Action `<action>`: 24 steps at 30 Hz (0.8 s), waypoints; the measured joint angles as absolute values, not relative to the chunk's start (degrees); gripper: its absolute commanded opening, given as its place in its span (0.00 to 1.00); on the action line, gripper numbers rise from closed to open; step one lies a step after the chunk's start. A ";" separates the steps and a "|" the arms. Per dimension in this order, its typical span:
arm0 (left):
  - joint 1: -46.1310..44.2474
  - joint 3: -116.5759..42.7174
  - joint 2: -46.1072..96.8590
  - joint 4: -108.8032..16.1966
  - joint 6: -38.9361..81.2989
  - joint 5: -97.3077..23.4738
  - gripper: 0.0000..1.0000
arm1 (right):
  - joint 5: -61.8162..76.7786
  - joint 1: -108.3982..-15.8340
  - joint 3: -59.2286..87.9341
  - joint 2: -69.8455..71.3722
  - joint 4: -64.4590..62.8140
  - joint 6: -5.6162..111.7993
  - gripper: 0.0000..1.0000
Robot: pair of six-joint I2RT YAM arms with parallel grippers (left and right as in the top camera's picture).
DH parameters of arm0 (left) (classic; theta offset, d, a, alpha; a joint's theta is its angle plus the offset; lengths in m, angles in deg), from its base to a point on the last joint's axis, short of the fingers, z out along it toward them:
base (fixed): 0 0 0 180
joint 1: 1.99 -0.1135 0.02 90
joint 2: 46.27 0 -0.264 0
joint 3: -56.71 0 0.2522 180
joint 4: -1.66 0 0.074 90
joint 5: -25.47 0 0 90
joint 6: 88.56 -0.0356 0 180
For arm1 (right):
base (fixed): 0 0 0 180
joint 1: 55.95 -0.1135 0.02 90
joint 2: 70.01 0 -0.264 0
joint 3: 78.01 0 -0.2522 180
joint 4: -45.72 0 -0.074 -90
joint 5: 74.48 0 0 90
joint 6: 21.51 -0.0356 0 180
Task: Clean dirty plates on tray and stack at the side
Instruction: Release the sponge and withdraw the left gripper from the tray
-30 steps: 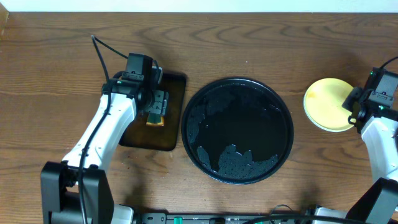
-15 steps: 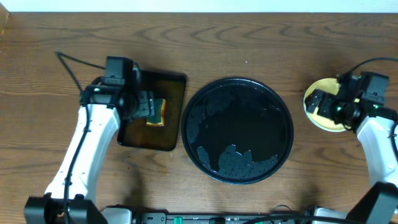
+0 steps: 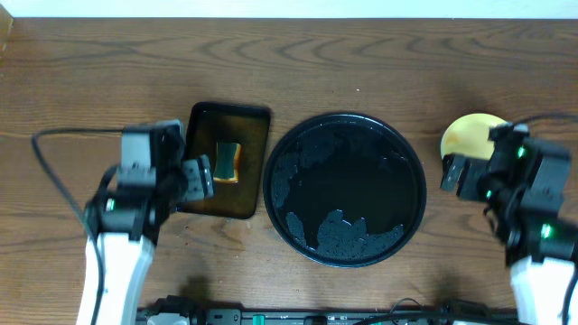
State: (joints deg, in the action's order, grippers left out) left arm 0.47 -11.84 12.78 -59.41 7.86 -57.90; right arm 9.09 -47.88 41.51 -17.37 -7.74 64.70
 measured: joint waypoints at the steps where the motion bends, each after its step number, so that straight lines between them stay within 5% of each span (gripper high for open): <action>1: 0.47 -10.29 10.13 -58.18 7.09 -56.87 0.79 | 9.79 -48.79 43.52 -20.30 -7.39 64.63 0.99; 9: 0.47 -5.11 -1.52 -57.05 4.78 -54.34 0.79 | 11.93 -50.43 52.07 -33.08 -7.24 63.60 0.99; 24: 0.47 -5.11 -0.43 -57.07 4.36 -54.14 0.79 | 11.95 -50.43 52.57 -33.28 -15.76 63.28 0.99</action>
